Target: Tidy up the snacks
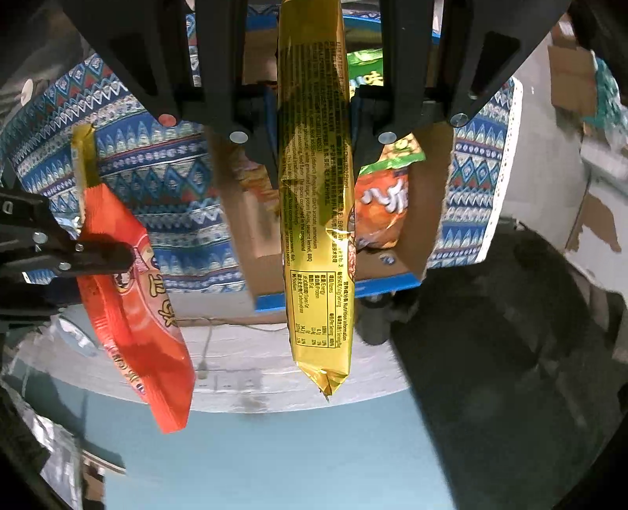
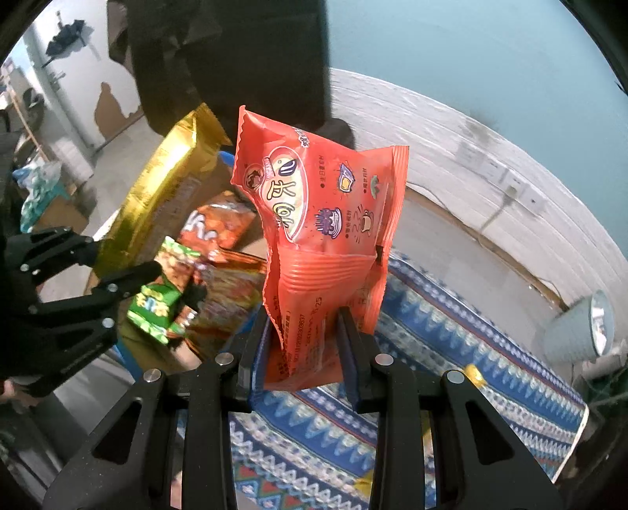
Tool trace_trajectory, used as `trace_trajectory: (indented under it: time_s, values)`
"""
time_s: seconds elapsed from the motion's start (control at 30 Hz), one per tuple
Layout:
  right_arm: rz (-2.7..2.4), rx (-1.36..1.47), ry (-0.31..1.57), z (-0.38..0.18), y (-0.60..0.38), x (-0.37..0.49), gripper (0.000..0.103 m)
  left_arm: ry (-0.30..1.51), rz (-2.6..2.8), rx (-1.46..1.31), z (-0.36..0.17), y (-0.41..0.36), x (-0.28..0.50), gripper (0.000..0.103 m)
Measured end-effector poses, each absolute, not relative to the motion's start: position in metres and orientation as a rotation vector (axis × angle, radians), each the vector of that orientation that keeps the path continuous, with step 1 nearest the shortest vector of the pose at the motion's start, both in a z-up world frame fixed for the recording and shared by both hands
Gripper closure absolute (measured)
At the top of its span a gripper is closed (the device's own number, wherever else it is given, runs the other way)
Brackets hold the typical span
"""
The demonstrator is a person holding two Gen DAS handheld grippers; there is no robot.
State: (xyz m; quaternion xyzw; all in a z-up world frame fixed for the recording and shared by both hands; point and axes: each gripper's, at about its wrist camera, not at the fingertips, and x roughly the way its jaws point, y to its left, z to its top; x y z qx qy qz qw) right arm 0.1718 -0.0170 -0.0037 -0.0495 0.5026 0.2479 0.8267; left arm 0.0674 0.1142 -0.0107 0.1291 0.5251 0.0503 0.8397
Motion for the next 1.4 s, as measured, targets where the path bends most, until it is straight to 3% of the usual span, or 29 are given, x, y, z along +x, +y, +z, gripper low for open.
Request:
trace_trajectory:
  time_s: [0.87,0.93,0.97,1.1,1.27,1.4]
  values:
    - [0.647,-0.113,1.111,-0.021,0.077,0.204,0.075,1.149,0.229,0.198,-0.024,0.187,0.072,0.072]
    - [0.641,-0.114,1.106,-0.020,0.075,0.203,0.072,1.149,0.229,0.198,-0.024,0.186,0.071,0.061]
    - [0.639,-0.112,1.105,-0.019,0.075,0.203,0.066,1.146,0.232,0.201,-0.024,0.186,0.071,0.057]
    - [0.630,-0.093,1.102,-0.017,0.063,0.203,0.056,1.143,0.227,0.220,-0.024,0.180,0.070,0.056]
    - [0.620,-0.088,1.095,-0.014,0.042,0.199,0.048,1.123,0.213,0.243,-0.019,0.169,0.069,0.044]
    - [0.607,-0.083,1.093,-0.013,0.020,0.195,0.045,1.120,0.188,0.258,-0.016,0.157,0.069,0.043]
